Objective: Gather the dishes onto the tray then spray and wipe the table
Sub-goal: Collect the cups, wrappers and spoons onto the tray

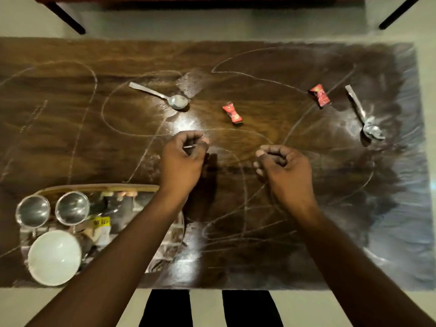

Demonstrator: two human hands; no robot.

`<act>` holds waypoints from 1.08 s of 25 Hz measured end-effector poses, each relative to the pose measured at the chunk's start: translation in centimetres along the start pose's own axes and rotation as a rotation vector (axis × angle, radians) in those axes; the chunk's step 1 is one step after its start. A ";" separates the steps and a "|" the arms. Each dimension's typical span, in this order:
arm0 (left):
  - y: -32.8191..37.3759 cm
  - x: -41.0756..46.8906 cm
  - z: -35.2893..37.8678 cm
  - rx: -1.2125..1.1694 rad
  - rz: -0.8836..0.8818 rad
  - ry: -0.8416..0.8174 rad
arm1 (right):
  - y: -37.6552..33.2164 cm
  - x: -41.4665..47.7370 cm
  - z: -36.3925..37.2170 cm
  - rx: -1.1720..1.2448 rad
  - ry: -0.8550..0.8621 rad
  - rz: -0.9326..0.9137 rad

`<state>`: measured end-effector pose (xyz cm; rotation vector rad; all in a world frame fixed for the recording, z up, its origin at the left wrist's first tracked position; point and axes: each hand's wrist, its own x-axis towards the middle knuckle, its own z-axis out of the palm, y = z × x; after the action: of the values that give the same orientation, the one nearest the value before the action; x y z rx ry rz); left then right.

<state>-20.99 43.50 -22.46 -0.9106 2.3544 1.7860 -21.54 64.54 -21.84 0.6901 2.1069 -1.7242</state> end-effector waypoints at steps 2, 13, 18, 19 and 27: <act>1.0 2.2 3.1 -0.002 0.001 0.014 | -0.9 2.8 -1.2 0.024 -0.029 0.034; 2.6 8.9 8.3 0.298 0.175 -0.043 | -2.0 8.9 5.3 0.082 -0.090 0.080; 1.6 7.6 6.6 0.133 0.050 -0.123 | -1.9 7.1 5.8 0.152 -0.114 0.128; 1.4 6.8 5.8 0.094 0.037 -0.128 | -2.1 6.4 5.8 0.157 -0.136 0.134; -1.6 -2.5 -3.4 -0.353 -0.142 0.030 | -2.6 0.5 9.3 -0.046 -0.377 0.089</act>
<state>-17.15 41.23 -21.76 -1.1158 1.9634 2.1783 -23.85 55.15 -21.90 0.4004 1.8220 -1.6062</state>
